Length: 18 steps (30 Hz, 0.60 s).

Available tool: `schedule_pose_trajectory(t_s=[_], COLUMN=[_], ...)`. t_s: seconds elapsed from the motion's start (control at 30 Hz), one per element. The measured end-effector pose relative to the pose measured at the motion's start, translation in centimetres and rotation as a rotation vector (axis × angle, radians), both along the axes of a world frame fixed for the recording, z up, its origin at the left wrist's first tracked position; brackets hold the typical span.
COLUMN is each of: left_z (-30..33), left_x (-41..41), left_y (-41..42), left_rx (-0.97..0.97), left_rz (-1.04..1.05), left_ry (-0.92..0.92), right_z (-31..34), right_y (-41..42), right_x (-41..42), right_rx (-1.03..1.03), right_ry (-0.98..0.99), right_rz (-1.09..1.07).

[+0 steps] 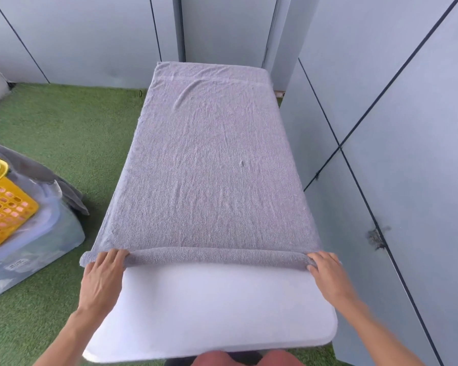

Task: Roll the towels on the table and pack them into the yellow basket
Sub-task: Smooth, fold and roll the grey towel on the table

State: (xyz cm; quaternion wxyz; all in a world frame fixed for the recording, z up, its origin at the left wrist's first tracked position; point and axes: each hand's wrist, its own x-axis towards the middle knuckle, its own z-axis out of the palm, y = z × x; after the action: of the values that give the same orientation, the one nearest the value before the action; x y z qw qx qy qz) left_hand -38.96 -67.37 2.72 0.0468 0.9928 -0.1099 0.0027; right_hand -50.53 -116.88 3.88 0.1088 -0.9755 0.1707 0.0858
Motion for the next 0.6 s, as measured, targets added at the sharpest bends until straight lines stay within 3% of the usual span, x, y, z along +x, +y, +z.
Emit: schedule_pose_trajectory(t_s=[0.1, 0.2, 0.3, 0.4, 0.47, 0.6], left_z=[-0.2, -0.4, 0.1, 0.7, 0.7, -0.3], left_x=[-1.3, -0.9, 2.2, 3.3, 2.0, -2.3], left_y=[0.9, 2.2, 2.2, 1.1, 0.8, 0.0], left_rx=[0.027, 0.051, -0.075, -0.245, -0.184, -0.105], left_rz=[-0.021, 0.001, 0.059, 0.139, 0.109, 0.060], left_ry=[0.030, 0.106, 0.302, 0.217, 0.047, -0.025], right_z=[0.8, 2.0, 1.8, 0.5, 0.1, -1.0], right_y=[-0.6, -1.6, -1.6, -0.1, 1.7, 2.8], right_x=[-0.7, 0.5, 2.1, 1.7, 0.1, -2.9], right_rx=[0.048, 0.269, 0.414, 0.143, -0.099, -0.081], right_ry=[0.084, 0.246, 0.117, -0.139, -0.230, -0.284], right_rz=[0.029, 0.015, -0.121, -0.179, -0.081, 0.029])
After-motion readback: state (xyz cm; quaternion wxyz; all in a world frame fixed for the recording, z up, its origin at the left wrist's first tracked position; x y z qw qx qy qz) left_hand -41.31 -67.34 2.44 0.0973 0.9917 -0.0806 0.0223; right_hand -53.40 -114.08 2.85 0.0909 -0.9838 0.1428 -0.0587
